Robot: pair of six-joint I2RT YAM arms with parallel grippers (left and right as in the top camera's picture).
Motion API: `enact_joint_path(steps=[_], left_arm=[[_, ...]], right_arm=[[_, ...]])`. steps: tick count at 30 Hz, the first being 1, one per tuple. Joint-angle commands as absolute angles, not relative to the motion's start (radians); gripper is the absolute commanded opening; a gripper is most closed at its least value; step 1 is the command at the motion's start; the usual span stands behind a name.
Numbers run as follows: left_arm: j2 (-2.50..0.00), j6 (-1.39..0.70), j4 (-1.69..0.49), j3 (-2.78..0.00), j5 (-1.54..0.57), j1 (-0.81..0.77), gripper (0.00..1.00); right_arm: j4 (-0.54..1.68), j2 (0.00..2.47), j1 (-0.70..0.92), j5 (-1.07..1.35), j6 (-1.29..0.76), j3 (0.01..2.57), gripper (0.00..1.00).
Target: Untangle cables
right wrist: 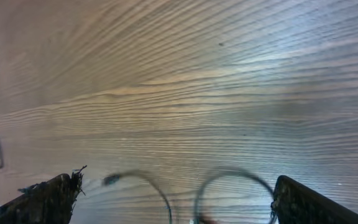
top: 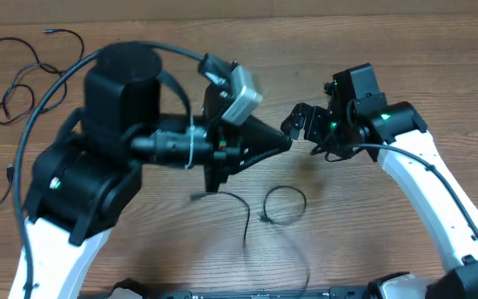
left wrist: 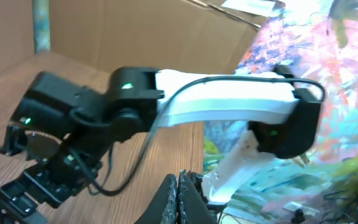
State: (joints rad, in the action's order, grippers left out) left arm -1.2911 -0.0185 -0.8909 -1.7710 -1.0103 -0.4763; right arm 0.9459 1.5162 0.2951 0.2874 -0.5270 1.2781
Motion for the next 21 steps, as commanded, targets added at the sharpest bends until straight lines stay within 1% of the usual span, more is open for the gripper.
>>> enact_joint_path(steps=[1, 5, 8, 9, 12, 13, 14, 16, 18, 19, 21], left_arm=[[-1.261, -0.032, -0.936, -1.798, -0.879, -0.478, 0.04], [-1.281, -0.106, -1.094, -1.798, -0.64, -0.479, 0.05], [-1.326, -0.111, -1.235, -1.796, -0.54, -0.482, 0.12], [-1.345, -0.111, -1.278, -1.796, -0.515, -0.485, 0.15], [-1.43, -0.108, -1.409, -1.796, -0.447, -0.508, 0.17], [-1.456, -0.108, -1.437, -1.796, -0.435, -0.517, 0.2], [-1.488, -0.108, -1.465, -1.796, -0.429, -0.527, 0.27], [-1.584, -0.112, -1.525, -1.795, -0.428, -0.557, 0.56], [-1.65, -0.141, -1.56, -1.795, -0.427, -0.583, 0.66], [-1.682, -0.159, -1.576, -1.795, -0.426, -0.6, 0.73], [-1.747, -0.186, -1.606, -1.794, -0.419, -0.64, 0.84]], right_arm=[[0.945, 1.519, 0.291, 0.244, -0.523, 1.295, 1.0], [0.949, 1.519, 0.279, 0.244, -0.523, 1.296, 1.0], [0.953, 1.519, 0.253, 0.246, -0.523, 1.298, 1.0], [0.956, 1.519, 0.237, 0.253, -0.523, 1.299, 1.0], [0.976, 1.519, 0.183, 0.311, -0.523, 1.308, 1.0], [0.985, 1.519, 0.163, 0.336, -0.522, 1.311, 1.0], [0.995, 1.519, 0.142, 0.36, -0.522, 1.315, 1.0], [1.012, 1.519, 0.094, 0.419, -0.495, 1.318, 1.0], [1.026, 1.519, 0.069, 0.437, -0.476, 1.318, 1.0], [1.034, 1.519, 0.059, 0.436, -0.466, 1.318, 1.0], [1.045, 1.519, 0.047, 0.435, -0.454, 1.318, 1.0]])
